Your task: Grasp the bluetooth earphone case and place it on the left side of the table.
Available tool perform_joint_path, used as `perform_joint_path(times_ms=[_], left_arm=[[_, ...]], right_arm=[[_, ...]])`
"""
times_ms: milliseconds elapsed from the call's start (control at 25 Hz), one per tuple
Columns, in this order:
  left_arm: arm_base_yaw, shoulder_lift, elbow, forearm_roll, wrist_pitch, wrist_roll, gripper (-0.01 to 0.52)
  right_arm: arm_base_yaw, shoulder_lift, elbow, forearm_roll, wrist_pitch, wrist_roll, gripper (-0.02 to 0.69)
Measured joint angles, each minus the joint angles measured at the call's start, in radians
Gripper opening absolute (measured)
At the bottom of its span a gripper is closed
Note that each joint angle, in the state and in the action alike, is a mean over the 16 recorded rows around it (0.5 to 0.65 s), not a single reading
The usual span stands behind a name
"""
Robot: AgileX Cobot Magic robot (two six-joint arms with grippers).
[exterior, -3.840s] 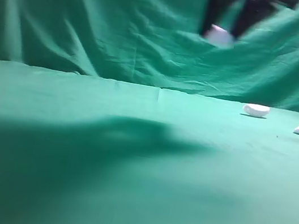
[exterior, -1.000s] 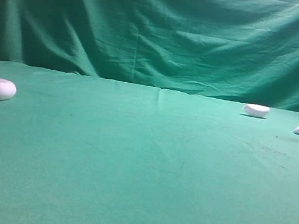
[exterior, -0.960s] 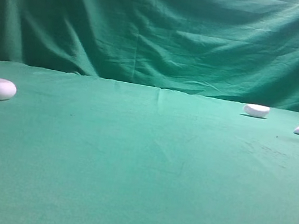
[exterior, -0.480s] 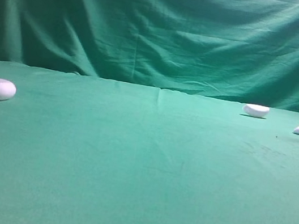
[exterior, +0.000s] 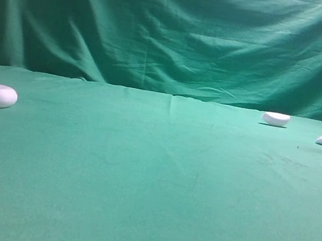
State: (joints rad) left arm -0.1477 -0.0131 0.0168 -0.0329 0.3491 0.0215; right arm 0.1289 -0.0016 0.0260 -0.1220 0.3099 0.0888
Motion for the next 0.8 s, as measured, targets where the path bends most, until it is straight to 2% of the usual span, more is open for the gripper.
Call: perform_joint_path(times_ms=[240,800], left_arm=[[0.000,0.000,0.000,0.000,0.000,0.000,0.000],[0.000,0.000,0.000,0.000,0.000,0.000,0.000]], right_arm=[[-0.024,-0.010,0.001,0.003,0.069,0.000,0.000],[-0.025,-0.010,0.001,0.009,0.077,0.001,0.000]])
